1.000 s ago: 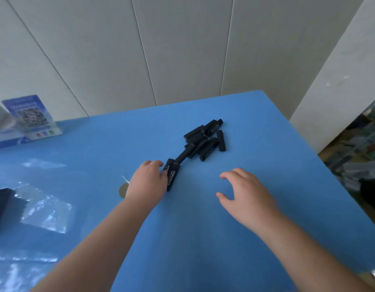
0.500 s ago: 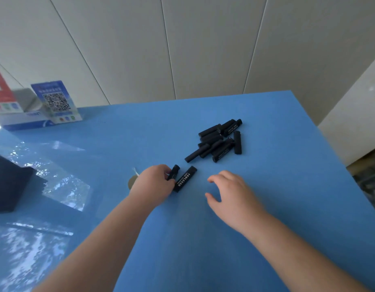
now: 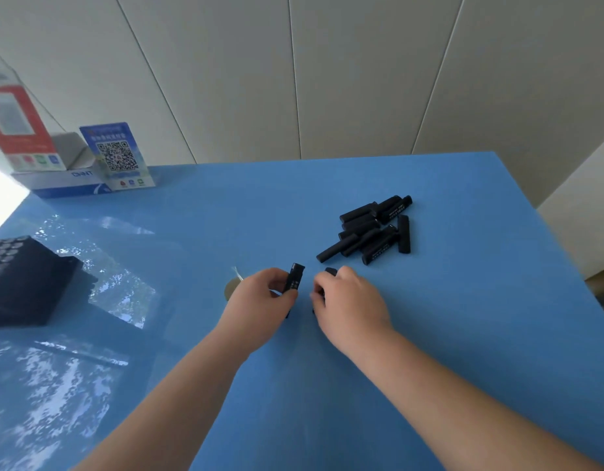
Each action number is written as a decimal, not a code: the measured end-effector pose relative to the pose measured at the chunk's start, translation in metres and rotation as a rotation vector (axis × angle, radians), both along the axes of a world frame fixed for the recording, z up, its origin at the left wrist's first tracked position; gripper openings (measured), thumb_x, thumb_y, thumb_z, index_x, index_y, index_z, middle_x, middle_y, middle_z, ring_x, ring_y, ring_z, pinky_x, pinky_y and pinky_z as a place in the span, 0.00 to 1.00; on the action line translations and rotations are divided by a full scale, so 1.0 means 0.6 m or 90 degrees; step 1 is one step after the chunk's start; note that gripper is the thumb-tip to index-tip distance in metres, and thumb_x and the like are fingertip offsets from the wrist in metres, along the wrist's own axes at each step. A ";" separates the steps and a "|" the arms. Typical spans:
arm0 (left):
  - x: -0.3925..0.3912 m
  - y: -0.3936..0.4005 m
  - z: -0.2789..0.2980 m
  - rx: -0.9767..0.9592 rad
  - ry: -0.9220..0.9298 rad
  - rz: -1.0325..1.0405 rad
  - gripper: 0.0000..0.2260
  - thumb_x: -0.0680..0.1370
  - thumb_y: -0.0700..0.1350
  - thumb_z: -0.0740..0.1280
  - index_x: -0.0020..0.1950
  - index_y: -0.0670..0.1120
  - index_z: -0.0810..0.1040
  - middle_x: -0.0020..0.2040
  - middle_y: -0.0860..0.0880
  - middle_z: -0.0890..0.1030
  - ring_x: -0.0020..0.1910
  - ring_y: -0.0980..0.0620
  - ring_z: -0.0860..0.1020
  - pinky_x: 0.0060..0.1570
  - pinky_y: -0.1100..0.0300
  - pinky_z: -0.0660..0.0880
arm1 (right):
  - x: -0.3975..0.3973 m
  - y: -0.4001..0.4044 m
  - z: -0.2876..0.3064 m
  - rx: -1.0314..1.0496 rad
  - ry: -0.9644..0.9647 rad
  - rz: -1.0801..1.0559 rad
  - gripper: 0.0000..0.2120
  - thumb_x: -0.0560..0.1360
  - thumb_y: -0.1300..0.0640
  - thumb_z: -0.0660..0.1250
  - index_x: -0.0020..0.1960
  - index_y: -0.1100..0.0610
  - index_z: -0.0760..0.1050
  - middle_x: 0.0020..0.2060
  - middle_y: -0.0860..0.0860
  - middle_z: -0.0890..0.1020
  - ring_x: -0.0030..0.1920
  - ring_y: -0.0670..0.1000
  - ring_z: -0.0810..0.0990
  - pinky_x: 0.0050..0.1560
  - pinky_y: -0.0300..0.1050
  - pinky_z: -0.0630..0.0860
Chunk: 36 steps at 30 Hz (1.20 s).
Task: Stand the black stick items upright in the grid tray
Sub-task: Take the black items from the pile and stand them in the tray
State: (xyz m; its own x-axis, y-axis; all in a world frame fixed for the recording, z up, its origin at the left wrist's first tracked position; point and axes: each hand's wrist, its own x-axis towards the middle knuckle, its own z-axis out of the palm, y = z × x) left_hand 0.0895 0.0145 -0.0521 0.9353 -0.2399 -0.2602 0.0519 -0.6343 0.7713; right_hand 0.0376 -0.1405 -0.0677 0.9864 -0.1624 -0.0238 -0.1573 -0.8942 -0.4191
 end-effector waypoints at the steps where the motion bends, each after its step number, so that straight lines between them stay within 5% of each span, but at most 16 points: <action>1: -0.002 0.000 0.000 -0.011 0.006 0.003 0.06 0.75 0.48 0.68 0.44 0.60 0.78 0.41 0.68 0.80 0.36 0.62 0.80 0.34 0.63 0.72 | -0.002 -0.003 0.000 0.020 0.009 -0.006 0.05 0.81 0.51 0.61 0.50 0.50 0.74 0.44 0.49 0.70 0.41 0.54 0.73 0.38 0.46 0.70; 5: -0.014 -0.003 0.000 -0.060 0.048 0.030 0.05 0.75 0.47 0.70 0.44 0.59 0.80 0.40 0.62 0.82 0.40 0.59 0.82 0.43 0.60 0.78 | -0.013 -0.022 0.004 0.062 0.034 -0.042 0.04 0.78 0.54 0.65 0.47 0.50 0.69 0.46 0.49 0.72 0.41 0.53 0.74 0.38 0.47 0.72; 11: -0.036 0.000 0.003 -0.141 0.114 0.063 0.05 0.71 0.48 0.69 0.41 0.60 0.81 0.38 0.57 0.84 0.36 0.58 0.80 0.42 0.58 0.77 | -0.046 -0.066 0.000 0.084 0.069 -0.082 0.10 0.75 0.57 0.67 0.47 0.51 0.65 0.43 0.47 0.75 0.41 0.51 0.75 0.37 0.47 0.71; 15: -0.054 0.006 0.006 -0.213 0.147 0.082 0.08 0.69 0.48 0.69 0.44 0.59 0.83 0.44 0.52 0.85 0.44 0.55 0.83 0.53 0.51 0.80 | -0.060 -0.079 0.006 0.265 0.076 -0.140 0.11 0.74 0.54 0.71 0.50 0.47 0.70 0.42 0.42 0.79 0.42 0.45 0.80 0.34 0.42 0.74; 18: -0.061 0.017 0.005 -0.299 0.158 0.094 0.10 0.73 0.42 0.70 0.46 0.57 0.85 0.46 0.51 0.87 0.47 0.51 0.85 0.48 0.57 0.81 | -0.062 -0.066 0.014 0.464 0.039 -0.134 0.09 0.72 0.55 0.73 0.49 0.46 0.76 0.41 0.42 0.82 0.40 0.42 0.82 0.39 0.38 0.79; 23: -0.077 0.049 0.003 -0.385 0.158 0.160 0.07 0.79 0.42 0.68 0.49 0.52 0.85 0.50 0.48 0.87 0.49 0.50 0.85 0.44 0.60 0.81 | -0.070 -0.038 0.026 0.592 0.034 -0.066 0.07 0.70 0.48 0.71 0.46 0.48 0.79 0.39 0.41 0.84 0.39 0.41 0.83 0.45 0.42 0.80; 26: -0.091 0.070 0.004 -0.400 0.150 0.187 0.07 0.80 0.45 0.68 0.48 0.52 0.86 0.48 0.48 0.87 0.48 0.50 0.85 0.44 0.59 0.81 | -0.072 -0.012 0.031 0.627 0.035 -0.044 0.08 0.72 0.45 0.70 0.45 0.50 0.80 0.39 0.46 0.85 0.40 0.45 0.83 0.43 0.45 0.81; 31: -0.109 0.133 0.011 -0.405 0.122 0.268 0.05 0.80 0.47 0.67 0.53 0.48 0.82 0.46 0.50 0.86 0.46 0.52 0.85 0.42 0.60 0.79 | -0.065 0.053 0.038 0.623 0.043 0.007 0.04 0.78 0.51 0.70 0.47 0.51 0.81 0.41 0.48 0.86 0.38 0.43 0.81 0.37 0.36 0.76; 36: -0.139 0.249 0.022 -0.421 0.077 0.309 0.04 0.79 0.46 0.69 0.53 0.52 0.81 0.45 0.51 0.85 0.44 0.52 0.85 0.39 0.62 0.78 | -0.051 0.154 0.056 0.640 0.068 0.112 0.03 0.78 0.55 0.70 0.51 0.50 0.81 0.39 0.44 0.84 0.37 0.42 0.82 0.36 0.36 0.77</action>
